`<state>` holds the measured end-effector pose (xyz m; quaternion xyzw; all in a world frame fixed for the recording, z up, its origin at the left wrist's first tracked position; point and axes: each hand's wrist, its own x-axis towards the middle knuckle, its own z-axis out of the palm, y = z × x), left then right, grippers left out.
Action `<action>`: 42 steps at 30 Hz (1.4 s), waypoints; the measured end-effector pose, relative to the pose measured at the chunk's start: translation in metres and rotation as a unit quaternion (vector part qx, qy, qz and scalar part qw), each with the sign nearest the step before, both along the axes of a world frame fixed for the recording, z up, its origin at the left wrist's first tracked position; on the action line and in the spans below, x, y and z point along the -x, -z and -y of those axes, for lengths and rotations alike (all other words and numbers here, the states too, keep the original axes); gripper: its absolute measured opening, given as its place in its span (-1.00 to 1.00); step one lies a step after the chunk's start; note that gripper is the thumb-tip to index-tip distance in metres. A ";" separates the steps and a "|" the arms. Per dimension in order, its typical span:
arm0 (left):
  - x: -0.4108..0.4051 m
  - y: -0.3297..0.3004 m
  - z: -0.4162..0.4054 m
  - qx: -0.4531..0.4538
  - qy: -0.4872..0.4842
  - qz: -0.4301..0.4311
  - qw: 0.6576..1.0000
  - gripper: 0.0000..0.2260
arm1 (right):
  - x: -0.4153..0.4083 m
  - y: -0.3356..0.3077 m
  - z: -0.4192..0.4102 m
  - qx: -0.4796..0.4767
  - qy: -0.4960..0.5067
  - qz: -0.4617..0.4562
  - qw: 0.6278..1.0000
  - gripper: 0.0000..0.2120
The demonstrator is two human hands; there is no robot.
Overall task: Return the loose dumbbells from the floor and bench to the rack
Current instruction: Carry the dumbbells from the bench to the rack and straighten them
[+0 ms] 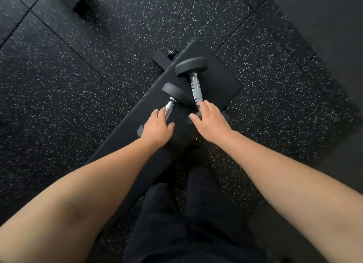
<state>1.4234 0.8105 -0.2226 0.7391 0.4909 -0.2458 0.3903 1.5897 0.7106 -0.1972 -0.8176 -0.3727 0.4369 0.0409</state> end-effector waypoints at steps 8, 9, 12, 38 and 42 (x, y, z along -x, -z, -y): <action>-0.026 0.052 -0.010 0.026 -0.101 0.017 0.994 -0.58 | -0.040 0.064 -0.049 0.016 0.065 -0.037 0.997 -0.33; -0.027 0.059 -0.012 0.025 -0.112 0.022 0.993 -0.62 | -0.042 0.072 -0.056 0.025 0.080 -0.051 0.995 -0.33; -0.026 0.069 -0.011 0.024 -0.119 0.033 0.992 -0.67 | -0.045 0.088 -0.068 0.046 0.146 -0.097 0.983 -0.34; -0.009 0.034 0.001 0.060 -0.319 0.014 0.946 -0.72 | -0.033 0.086 -0.053 -0.031 0.294 -0.159 0.942 -0.79; 0.005 0.005 0.018 0.061 -0.403 0.033 0.912 -0.72 | -0.020 0.056 -0.043 -0.019 0.264 -0.177 0.948 -0.80</action>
